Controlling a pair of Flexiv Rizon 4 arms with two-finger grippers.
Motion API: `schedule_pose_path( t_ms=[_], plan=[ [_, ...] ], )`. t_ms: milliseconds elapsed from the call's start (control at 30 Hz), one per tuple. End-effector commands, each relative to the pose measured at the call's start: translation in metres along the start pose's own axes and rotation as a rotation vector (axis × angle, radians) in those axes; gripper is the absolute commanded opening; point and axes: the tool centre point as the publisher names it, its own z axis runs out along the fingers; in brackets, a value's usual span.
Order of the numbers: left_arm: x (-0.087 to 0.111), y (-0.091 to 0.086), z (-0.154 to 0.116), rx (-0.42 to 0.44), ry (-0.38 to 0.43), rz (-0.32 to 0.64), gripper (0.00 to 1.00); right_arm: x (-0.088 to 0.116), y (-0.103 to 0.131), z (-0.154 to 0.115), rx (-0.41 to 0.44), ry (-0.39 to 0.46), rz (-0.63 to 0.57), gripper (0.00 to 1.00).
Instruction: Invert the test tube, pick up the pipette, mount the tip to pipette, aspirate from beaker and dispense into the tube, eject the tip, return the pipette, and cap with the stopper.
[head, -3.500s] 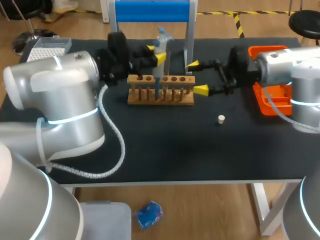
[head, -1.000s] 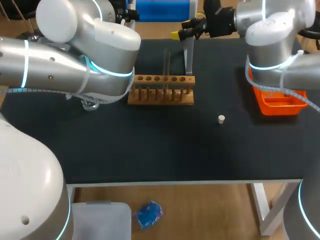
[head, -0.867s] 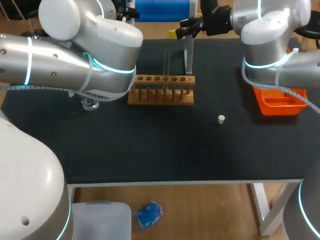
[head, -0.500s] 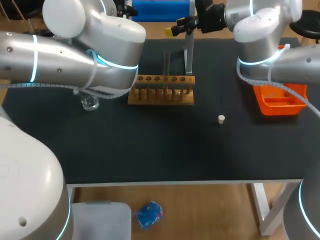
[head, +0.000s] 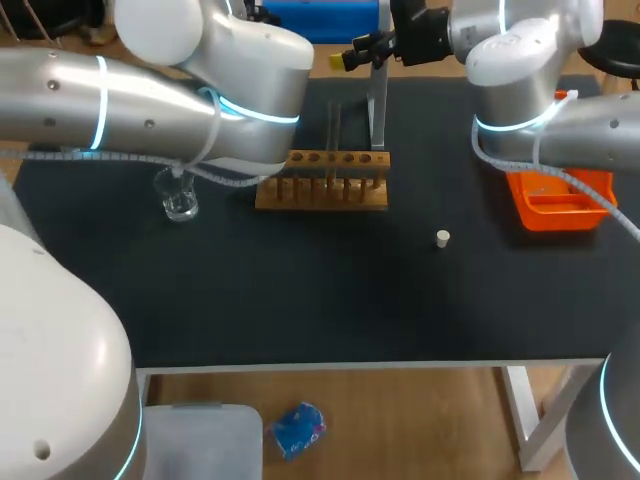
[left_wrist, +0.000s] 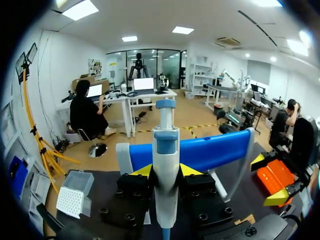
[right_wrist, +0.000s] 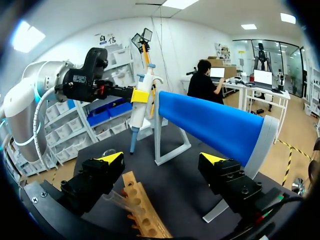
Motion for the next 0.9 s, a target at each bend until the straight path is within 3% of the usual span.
schedule_pose_path(
  t_ms=[33,900],
  plan=[
    [0.003,-0.006,0.005,-0.015,-0.025,0.009,0.00,0.000,0.001,-0.001,0.003,0.002,0.001,1.00],
    [-0.012,0.000,0.027,-0.074,-0.089,0.036,0.00,0.000,0.001,-0.001,0.003,0.002,0.001,1.00]
  ],
)
